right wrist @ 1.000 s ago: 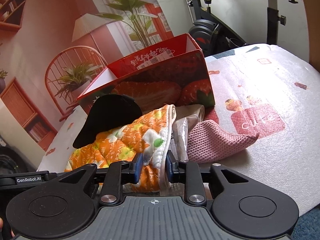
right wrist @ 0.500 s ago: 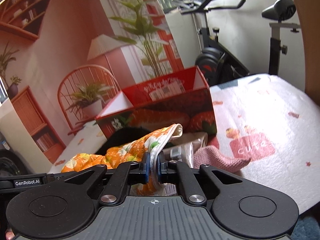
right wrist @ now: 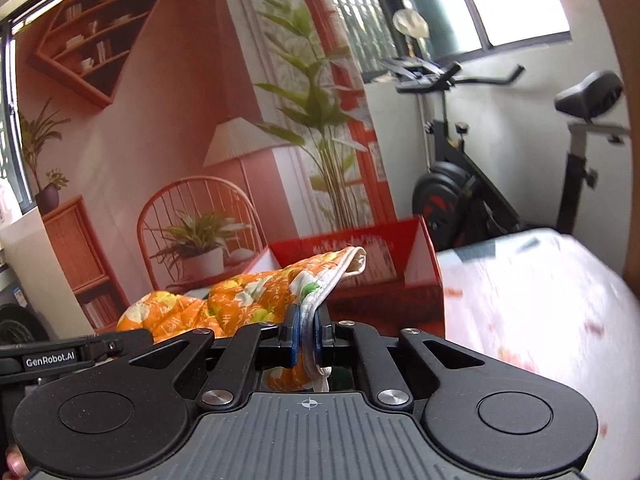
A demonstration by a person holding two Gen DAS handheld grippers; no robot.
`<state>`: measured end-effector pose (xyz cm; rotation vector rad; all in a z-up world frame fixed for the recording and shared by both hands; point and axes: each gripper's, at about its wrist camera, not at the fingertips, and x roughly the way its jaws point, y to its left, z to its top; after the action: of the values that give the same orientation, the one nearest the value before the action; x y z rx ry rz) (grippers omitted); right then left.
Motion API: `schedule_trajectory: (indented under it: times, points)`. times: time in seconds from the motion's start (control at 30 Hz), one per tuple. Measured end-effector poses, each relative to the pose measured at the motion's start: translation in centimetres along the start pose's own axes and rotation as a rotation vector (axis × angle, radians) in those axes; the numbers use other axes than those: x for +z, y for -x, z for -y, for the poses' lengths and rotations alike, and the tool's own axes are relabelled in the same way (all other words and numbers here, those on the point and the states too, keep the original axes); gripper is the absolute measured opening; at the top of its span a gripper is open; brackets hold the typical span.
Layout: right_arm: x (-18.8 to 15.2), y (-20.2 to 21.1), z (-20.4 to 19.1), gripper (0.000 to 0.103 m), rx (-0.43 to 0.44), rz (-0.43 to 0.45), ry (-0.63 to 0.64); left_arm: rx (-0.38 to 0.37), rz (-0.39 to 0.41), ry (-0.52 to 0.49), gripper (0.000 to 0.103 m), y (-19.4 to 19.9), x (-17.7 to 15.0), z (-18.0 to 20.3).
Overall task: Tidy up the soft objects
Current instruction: 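Lower the oven mitt into the red box and open the left tool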
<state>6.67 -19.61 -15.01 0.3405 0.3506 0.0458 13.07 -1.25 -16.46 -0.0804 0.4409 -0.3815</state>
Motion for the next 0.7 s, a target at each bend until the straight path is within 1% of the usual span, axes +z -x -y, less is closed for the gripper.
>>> schedule_trajectory:
  times: [0.1, 0.2, 0.27, 0.37, 0.47, 0.57, 0.7]
  points:
    - [2.2, -2.1, 0.4, 0.007, 0.012, 0.004, 0.031, 0.011, 0.021, -0.021, 0.015, -1.7, 1.8, 0.2]
    - [4.3, -5.3, 1.2, 0.007, 0.034, -0.01, 0.055, 0.031, 0.037, -0.049, 0.015, -3.8, 3.5, 0.3]
    - [5.3, -7.8, 1.6, 0.007, 0.043, -0.027, 0.082, 0.018, 0.032, -0.058, 0.015, -5.4, 4.4, 0.1]
    - [6.3, -11.8, 2.2, 0.007, 0.031, -0.065, 0.124, 0.027, -0.013, -0.032, 0.015, -8.6, 5.5, -0.9]
    - [7.0, -15.4, 2.8, 0.007, 0.024, -0.095, 0.128, 0.051, -0.052, -0.025, 0.015, -11.3, 6.3, -1.5]
    - [7.1, -18.4, 3.5, 0.007, 0.011, -0.129, 0.13, 0.073, -0.081, -0.038, 0.015, -13.7, 7.0, -1.5]
    - [6.8, -21.9, 4.3, 0.007, -0.006, -0.202, 0.141, 0.097, -0.139, -0.063, 0.015, -17.0, 7.4, -1.6]
